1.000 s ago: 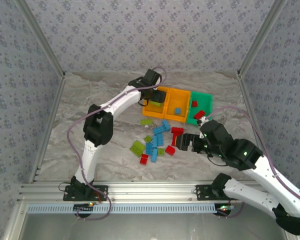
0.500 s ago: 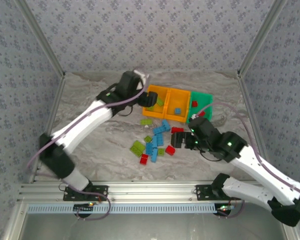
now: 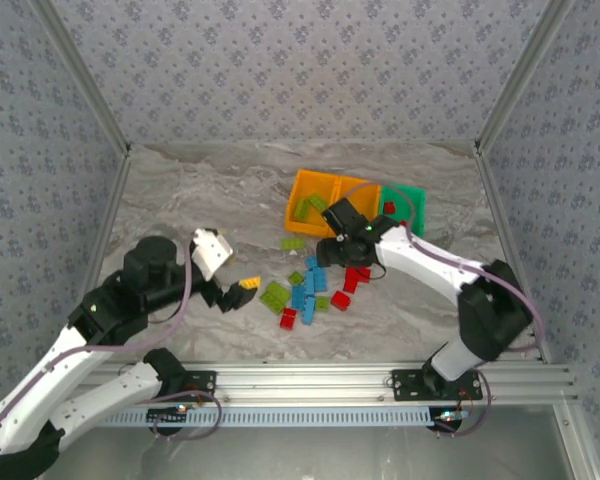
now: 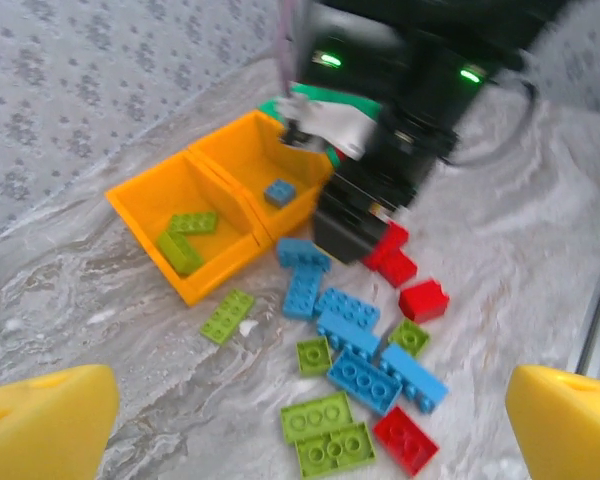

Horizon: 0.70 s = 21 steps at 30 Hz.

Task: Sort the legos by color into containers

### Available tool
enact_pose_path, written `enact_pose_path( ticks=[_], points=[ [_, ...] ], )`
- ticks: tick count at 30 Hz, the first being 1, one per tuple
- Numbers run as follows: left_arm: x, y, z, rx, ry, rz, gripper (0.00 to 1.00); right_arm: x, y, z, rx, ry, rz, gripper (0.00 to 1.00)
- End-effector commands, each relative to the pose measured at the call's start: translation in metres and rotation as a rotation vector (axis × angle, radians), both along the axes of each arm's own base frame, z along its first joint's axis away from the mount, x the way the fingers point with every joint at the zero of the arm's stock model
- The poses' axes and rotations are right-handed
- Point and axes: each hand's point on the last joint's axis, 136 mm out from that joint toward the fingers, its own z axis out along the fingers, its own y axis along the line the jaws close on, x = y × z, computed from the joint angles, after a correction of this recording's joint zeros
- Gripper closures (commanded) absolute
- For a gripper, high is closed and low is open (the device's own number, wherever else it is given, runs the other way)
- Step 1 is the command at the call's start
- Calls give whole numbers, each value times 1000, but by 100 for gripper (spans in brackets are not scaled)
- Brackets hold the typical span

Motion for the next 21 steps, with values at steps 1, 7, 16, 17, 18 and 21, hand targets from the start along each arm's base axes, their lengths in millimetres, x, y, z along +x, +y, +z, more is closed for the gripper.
enact_pose_path(
  ticks=[1, 7, 16, 17, 18, 21],
  points=[
    [-9, -7, -11, 22, -56, -94, 1, 38, 4, -2, -7, -42, -15, 29],
    [-5, -9, -33, 78, -56, -110, 1, 62, 7, -37, -9, 39, -19, 39],
    [-5, -10, -42, 87, -30, -107, 1, 61, 9, -67, -45, 91, -29, 58],
    [-6, -10, -42, 87, -29, -107, 1, 60, 9, -70, -52, 95, -29, 60],
    [-6, -10, -43, 88, -27, -107, 1, 59, 8, -71, -58, 95, -29, 62],
    [-6, -10, -44, 88, -19, -108, 1, 57, 9, -70, -54, 98, -27, 69]
  ],
)
